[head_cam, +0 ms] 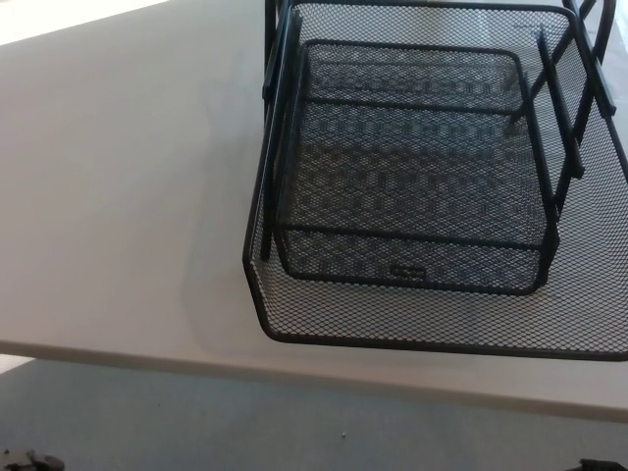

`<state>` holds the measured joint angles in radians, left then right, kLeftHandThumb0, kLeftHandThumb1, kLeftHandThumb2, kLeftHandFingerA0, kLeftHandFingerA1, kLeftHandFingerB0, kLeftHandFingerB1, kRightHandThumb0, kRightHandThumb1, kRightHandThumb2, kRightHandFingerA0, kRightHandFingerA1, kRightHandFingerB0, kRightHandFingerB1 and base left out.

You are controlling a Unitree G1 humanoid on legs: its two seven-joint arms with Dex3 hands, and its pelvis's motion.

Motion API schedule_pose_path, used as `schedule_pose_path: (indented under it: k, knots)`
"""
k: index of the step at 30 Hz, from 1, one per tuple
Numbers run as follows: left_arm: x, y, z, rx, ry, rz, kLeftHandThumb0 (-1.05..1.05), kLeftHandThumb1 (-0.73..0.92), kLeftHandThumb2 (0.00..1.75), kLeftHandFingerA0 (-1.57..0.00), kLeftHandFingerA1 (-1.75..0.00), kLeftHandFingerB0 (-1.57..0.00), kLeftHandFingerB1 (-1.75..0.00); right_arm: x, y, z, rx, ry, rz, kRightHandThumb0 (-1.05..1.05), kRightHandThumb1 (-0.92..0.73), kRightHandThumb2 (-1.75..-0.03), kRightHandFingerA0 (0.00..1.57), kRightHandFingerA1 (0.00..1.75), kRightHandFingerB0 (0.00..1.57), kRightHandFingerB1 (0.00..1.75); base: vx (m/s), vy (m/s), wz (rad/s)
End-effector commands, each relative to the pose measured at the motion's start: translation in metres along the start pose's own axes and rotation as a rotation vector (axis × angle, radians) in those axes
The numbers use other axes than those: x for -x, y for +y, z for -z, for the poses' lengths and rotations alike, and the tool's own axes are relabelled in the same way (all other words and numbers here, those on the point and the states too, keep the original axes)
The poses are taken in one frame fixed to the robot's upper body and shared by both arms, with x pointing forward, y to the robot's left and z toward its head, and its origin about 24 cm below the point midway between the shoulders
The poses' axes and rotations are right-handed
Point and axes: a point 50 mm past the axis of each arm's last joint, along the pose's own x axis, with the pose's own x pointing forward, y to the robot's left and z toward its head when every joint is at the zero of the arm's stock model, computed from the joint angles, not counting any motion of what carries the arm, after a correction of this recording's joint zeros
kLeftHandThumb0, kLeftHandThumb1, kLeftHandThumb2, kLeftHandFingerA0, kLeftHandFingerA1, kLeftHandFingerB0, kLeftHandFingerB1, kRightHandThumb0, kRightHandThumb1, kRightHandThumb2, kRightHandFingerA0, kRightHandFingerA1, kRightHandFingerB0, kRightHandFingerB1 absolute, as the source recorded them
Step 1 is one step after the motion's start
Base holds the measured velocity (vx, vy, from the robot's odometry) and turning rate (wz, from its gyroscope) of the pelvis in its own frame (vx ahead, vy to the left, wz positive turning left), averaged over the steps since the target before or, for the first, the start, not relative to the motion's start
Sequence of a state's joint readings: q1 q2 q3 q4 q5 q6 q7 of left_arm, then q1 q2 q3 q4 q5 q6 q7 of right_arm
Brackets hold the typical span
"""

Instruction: A balck drawer is kept on the middle of the table and the robot uses its right hand to push it back away from the robot

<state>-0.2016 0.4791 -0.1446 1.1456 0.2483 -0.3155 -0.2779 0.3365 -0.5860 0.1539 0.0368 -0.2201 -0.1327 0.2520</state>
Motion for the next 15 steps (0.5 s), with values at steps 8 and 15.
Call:
schedule_pose_path:
  k: [8,15]
  knots:
    - [0.003,0.01,0.0,-0.035,-0.003,0.011,-0.69,0.68,1.0,-0.34,-0.5,-0.19,-0.42,0.072,-0.012,-0.109,0.061,-0.452,-0.566,-0.63,-0.72,-0.64,0.44,0.39,0.32,0.33,0.0,0.0,0.0]
    - [0.002,0.01,-0.001,-0.037,0.003,0.012,-0.7,0.68,1.0,-0.34,-0.5,-0.2,-0.42,0.065,-0.013,-0.126,0.124,-0.492,-0.622,-0.63,-0.78,-0.64,0.47,0.39,0.34,0.33,0.0,0.0,0.0]
